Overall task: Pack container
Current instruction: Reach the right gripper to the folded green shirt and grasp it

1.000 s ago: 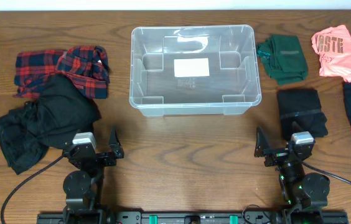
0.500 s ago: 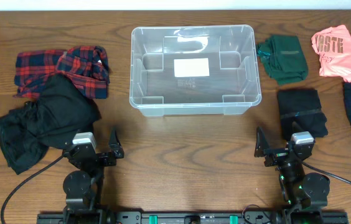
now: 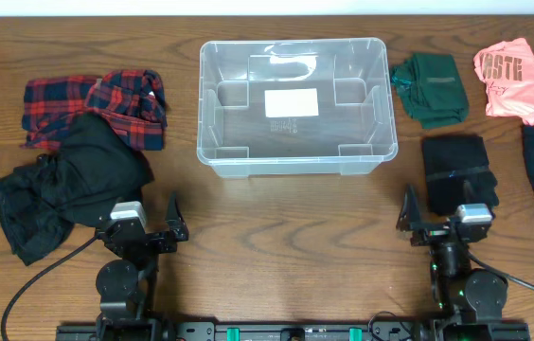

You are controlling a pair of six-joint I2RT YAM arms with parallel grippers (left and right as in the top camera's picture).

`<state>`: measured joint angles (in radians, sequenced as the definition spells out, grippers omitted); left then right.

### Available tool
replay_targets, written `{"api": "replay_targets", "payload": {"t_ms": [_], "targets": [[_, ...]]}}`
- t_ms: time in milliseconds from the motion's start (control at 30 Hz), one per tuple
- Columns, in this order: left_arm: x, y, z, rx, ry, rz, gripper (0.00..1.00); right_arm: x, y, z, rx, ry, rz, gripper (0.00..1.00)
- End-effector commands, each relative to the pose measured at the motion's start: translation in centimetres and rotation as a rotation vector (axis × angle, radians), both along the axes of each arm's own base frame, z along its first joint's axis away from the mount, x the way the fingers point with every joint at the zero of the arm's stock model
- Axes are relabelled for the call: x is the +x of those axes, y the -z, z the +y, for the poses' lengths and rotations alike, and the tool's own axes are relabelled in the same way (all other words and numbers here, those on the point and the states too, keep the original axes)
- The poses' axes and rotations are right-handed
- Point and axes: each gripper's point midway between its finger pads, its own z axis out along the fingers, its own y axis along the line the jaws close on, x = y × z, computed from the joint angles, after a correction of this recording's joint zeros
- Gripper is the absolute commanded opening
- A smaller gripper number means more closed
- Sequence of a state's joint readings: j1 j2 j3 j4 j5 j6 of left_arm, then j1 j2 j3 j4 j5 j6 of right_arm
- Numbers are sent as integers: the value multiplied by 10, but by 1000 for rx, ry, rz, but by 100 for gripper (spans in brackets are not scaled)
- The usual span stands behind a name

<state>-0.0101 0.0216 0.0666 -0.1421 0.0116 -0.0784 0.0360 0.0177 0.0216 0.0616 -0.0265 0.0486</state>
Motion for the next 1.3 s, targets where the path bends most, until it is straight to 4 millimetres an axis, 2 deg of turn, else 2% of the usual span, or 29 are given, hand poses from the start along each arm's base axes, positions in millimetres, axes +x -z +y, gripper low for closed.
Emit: {"api": "replay_targets", "payload": {"t_ms": [0,133,267,400,533,700,733,800,933,1267], "targets": [[-2,17,3,-2,-17,53,98,-5,-32,-2,-14,17,-59,99],[-2,17,3,-2,-17,53,98,-2,-59,-2,22,13,-24,99],[-2,16,3,-2,-17,52,98,21,-90,1,51,-1,68,99],[-2,17,3,-2,-17,53,98,63,-125,17,53,-77,234,99],[-2,17,3,-2,-17,53,98,114,-153,34,30,-161,427,99],[-2,17,3,-2,-17,53,98,167,-167,43,-47,-216,505,99],[-2,17,3,-2,-17,53,98,178,-167,42,-51,-208,506,99],[-2,16,3,-2,-17,52,98,197,-157,28,-55,-137,520,99],[-2,17,3,-2,-17,53,98,221,-130,-2,1,-67,569,99],[-2,17,3,-2,-17,53,98,254,-25,-94,122,-108,738,97]]}}
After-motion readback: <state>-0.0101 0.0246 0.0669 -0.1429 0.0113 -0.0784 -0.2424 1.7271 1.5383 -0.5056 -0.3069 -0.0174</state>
